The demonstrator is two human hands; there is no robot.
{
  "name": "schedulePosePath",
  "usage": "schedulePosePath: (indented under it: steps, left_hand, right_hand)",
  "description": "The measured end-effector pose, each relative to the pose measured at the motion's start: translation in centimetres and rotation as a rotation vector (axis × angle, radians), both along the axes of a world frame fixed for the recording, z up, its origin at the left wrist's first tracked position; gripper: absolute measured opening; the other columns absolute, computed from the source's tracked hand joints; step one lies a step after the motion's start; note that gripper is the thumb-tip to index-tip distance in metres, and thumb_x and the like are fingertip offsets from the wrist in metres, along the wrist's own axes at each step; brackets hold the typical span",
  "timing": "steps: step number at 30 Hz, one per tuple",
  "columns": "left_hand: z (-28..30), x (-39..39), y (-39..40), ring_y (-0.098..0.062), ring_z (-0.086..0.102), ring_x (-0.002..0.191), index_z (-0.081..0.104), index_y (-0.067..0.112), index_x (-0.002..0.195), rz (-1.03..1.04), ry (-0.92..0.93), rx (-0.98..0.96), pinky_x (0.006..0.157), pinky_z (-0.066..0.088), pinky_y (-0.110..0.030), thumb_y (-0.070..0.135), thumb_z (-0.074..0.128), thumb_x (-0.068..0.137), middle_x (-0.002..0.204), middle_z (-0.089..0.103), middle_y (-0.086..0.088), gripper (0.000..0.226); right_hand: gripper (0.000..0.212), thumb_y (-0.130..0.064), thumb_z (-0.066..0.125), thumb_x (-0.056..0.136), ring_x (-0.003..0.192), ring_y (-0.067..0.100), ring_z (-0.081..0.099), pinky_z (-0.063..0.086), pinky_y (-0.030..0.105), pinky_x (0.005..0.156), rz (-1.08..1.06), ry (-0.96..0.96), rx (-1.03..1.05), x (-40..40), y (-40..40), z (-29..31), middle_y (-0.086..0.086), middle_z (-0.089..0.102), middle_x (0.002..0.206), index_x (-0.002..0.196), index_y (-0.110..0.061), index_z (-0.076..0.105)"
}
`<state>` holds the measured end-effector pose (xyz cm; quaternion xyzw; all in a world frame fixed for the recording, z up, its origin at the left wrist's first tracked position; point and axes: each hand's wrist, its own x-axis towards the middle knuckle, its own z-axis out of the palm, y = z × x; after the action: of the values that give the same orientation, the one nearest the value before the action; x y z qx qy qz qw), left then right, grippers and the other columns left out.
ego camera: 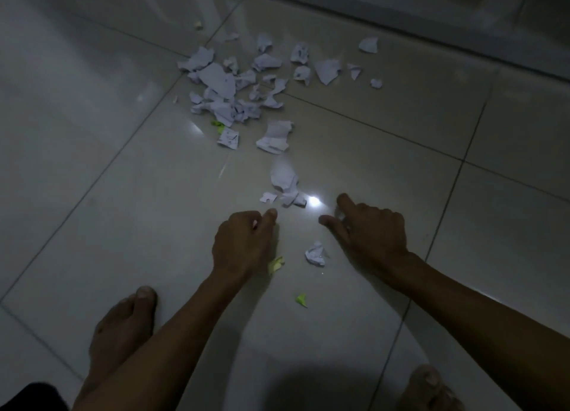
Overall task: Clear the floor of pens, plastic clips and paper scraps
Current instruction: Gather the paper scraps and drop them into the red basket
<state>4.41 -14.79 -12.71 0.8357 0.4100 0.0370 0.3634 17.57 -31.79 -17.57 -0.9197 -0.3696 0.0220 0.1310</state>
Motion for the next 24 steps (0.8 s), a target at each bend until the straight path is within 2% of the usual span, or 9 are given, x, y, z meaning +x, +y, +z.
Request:
schedulePosePath:
  steps: [4, 7, 10, 13, 15, 18, 21, 22, 24]
  left_hand:
    - [-2.0, -2.8, -1.6, -0.017, 0.052, 0.065, 0.047, 0.021, 0.074, -0.377, 0.159, 0.43, 0.055, 0.04, -0.03, 0.059, 0.045, 0.09, 0.065, 0.052, 0.005, 0.041]
    - [-4.1, -4.4, -2.0, -0.024, 0.052, 0.063, 0.051, 0.016, 0.075, -0.561, 0.049, 0.645, 0.049, 0.039, -0.032, 0.049, 0.051, 0.09, 0.066, 0.049, -0.002, 0.036]
    - [-5.3, -5.0, -1.8, -0.027, 0.05, 0.059, 0.051, 0.014, 0.068, -0.576, -0.048, 0.787, 0.048, 0.038, -0.033, 0.037, 0.052, 0.094, 0.063, 0.048, -0.006, 0.034]
    - [-4.9, -4.7, -1.8, -0.024, 0.048, 0.054, 0.048, 0.015, 0.067, -0.537, -0.089, 0.778, 0.046, 0.032, -0.029, 0.029, 0.049, 0.094, 0.06, 0.046, -0.005, 0.03]
    - [-4.4, -4.6, -1.6, -0.021, 0.045, 0.05, 0.042, 0.017, 0.072, -0.524, -0.094, 0.706, 0.047, 0.026, -0.026, 0.028, 0.043, 0.095, 0.059, 0.045, -0.004, 0.026]
    - [-4.1, -4.9, -1.1, -0.008, 0.035, 0.044, 0.037, 0.02, 0.075, -0.513, -0.107, 0.55, 0.052, 0.021, -0.017, 0.033, 0.032, 0.1, 0.056, 0.043, 0.003, 0.028]
    - [-3.9, -5.3, -0.9, 0.004, 0.022, 0.044, 0.036, 0.022, 0.084, -0.492, -0.115, 0.413, 0.045, 0.027, -0.015, 0.024, 0.036, 0.098, 0.058, 0.029, 0.017, 0.014]
    - [-4.0, -5.5, -0.8, 0.003, 0.03, 0.046, 0.041, 0.019, 0.091, -0.464, -0.115, 0.37, 0.045, 0.027, -0.014, 0.019, 0.038, 0.097, 0.06, 0.034, 0.017, 0.007]
    - [-3.7, -5.7, -0.4, -0.016, 0.054, 0.057, 0.051, 0.007, 0.108, -0.399, -0.115, 0.292, 0.055, 0.035, -0.019, 0.013, 0.037, 0.094, 0.071, 0.057, -0.001, 0.02]
  right_hand:
    - [0.052, -0.052, 0.032, 0.096, 0.038, 0.026, 0.048, 0.042, 0.029, 0.047, 0.039, -0.037, 0.044, -0.2, -0.3, -0.6, 0.004, 0.048, 0.051, 0.06, -0.017, 0.046]
    - [0.046, -0.041, 0.039, 0.096, 0.042, 0.026, 0.047, 0.042, 0.033, 0.046, 0.002, 0.097, 0.27, 0.1, -0.6, 0.2, 0.004, 0.045, 0.049, 0.059, -0.014, 0.043]
    - [0.03, -0.027, 0.05, 0.095, 0.043, 0.014, 0.042, 0.035, 0.03, 0.047, 0.039, 0.278, 0.397, -1.1, -0.7, 1.4, -0.006, 0.042, 0.052, 0.071, -0.009, 0.046]
    - [0.007, -0.02, 0.049, 0.097, 0.043, 0.004, 0.042, 0.031, 0.027, 0.042, 0.191, 0.412, 0.366, -3.0, -1.0, 2.1, -0.011, 0.043, 0.054, 0.097, -0.014, 0.045]
    - [0.026, -0.028, 0.046, 0.098, 0.045, 0.002, 0.04, 0.029, 0.024, 0.045, 0.29, 0.399, 0.25, -4.0, -1.1, 2.3, -0.013, 0.043, 0.056, 0.123, -0.02, 0.041]
    - [0.054, -0.048, 0.038, 0.098, 0.061, 0.018, 0.056, 0.033, 0.027, 0.055, 0.366, 0.308, 0.017, -5.0, -1.4, 1.5, -0.004, 0.06, 0.075, 0.146, -0.027, 0.026]
    - [0.04, -0.051, 0.031, 0.096, 0.06, 0.023, 0.059, 0.031, 0.028, 0.053, 0.384, 0.208, -0.092, -5.8, -1.2, 0.8, 0.001, 0.064, 0.08, 0.128, -0.027, 0.029]
    - [0.033, -0.049, 0.03, 0.094, 0.051, 0.022, 0.056, 0.029, 0.027, 0.048, 0.364, 0.172, -0.088, -5.8, -1.0, 0.8, 0.0, 0.062, 0.07, 0.116, -0.025, 0.034]
    - [0.021, -0.044, 0.032, 0.095, 0.041, 0.02, 0.049, 0.028, 0.026, 0.042, 0.317, 0.146, 0.01, -5.5, -0.8, 0.7, -0.002, 0.055, 0.057, 0.095, -0.023, 0.038]
